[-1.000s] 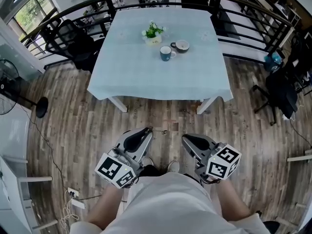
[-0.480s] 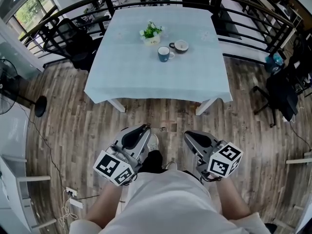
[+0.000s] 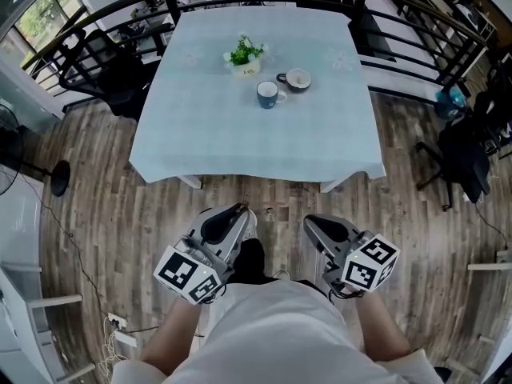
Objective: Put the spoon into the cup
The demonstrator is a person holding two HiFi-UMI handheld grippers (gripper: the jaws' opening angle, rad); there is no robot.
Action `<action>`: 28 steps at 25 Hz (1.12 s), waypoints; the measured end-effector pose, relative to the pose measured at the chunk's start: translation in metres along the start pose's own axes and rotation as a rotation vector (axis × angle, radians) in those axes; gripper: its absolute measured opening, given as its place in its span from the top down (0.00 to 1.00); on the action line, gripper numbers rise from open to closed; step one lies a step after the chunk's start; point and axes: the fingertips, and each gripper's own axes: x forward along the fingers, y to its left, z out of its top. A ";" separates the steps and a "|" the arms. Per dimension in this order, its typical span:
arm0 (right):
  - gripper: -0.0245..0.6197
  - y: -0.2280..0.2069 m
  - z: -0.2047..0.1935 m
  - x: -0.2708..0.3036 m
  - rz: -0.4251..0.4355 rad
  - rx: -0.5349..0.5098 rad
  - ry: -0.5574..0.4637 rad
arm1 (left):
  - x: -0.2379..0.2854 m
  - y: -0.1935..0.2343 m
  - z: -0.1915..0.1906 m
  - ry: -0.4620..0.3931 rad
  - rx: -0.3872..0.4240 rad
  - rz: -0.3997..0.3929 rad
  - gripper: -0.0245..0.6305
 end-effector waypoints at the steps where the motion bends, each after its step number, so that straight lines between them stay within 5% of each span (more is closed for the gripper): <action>1: 0.92 -0.006 0.004 0.008 -0.003 0.002 0.003 | 0.005 0.009 0.001 0.003 -0.002 -0.001 0.88; 28: 0.92 -0.137 0.133 0.228 -0.169 0.076 0.051 | 0.142 0.294 0.049 0.087 -0.081 -0.072 0.88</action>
